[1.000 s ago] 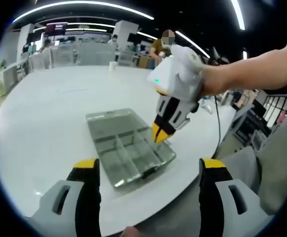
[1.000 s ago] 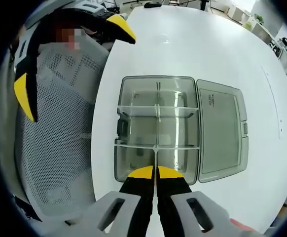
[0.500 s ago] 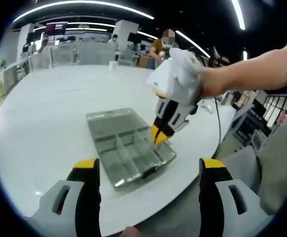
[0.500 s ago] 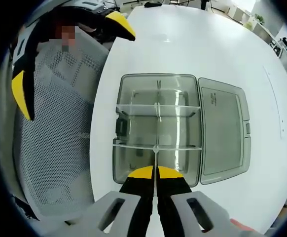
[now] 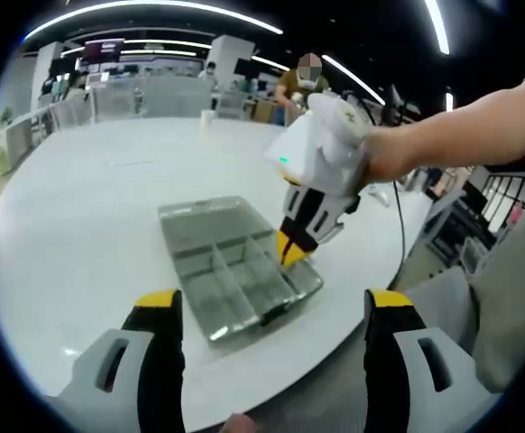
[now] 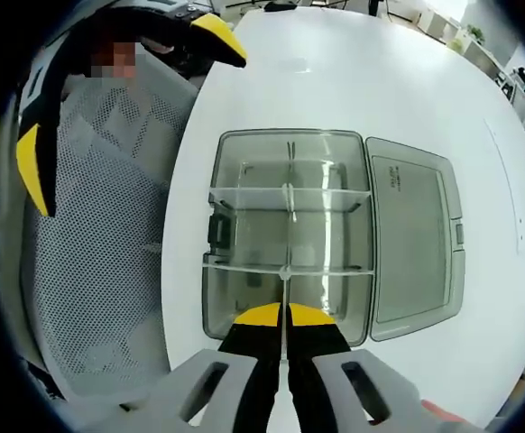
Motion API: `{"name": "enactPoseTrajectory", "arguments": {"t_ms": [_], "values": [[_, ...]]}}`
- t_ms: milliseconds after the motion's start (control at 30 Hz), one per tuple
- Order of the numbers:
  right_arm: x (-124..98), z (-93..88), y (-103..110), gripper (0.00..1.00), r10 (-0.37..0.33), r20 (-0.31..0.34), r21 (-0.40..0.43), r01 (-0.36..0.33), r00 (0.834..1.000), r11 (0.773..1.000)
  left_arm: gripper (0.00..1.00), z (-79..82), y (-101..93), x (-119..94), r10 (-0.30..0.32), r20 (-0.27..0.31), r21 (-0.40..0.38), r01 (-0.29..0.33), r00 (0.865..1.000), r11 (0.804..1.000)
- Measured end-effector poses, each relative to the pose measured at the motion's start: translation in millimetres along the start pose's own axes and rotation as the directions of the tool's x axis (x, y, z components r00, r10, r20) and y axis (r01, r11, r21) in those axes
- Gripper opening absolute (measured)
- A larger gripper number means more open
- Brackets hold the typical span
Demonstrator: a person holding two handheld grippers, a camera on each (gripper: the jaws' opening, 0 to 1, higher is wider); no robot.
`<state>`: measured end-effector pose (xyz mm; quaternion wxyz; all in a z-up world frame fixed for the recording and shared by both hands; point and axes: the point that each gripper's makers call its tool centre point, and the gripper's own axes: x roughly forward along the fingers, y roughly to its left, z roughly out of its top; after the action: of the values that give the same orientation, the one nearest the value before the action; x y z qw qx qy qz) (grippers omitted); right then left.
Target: Insert the divider into the dual guide fixture by aligning both edges with the guide slots and pushing it downward to the bottom, including one-sided entry, uneven engagement, binding, and posture correction.
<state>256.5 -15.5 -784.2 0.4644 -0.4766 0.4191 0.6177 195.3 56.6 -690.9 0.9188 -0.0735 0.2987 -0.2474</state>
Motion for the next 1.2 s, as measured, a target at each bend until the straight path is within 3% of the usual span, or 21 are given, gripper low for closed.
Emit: {"name": "enactPoseTrajectory", "arguments": {"t_ms": [1200], "values": [[7.6, -2.4, 0.2, 0.00, -0.021, 0.005, 0.009, 0.021, 1.000, 1.000, 0.80, -3.8, 2.1, -0.3, 0.005, -0.002, -0.007, -0.005, 1.000, 1.000]]}}
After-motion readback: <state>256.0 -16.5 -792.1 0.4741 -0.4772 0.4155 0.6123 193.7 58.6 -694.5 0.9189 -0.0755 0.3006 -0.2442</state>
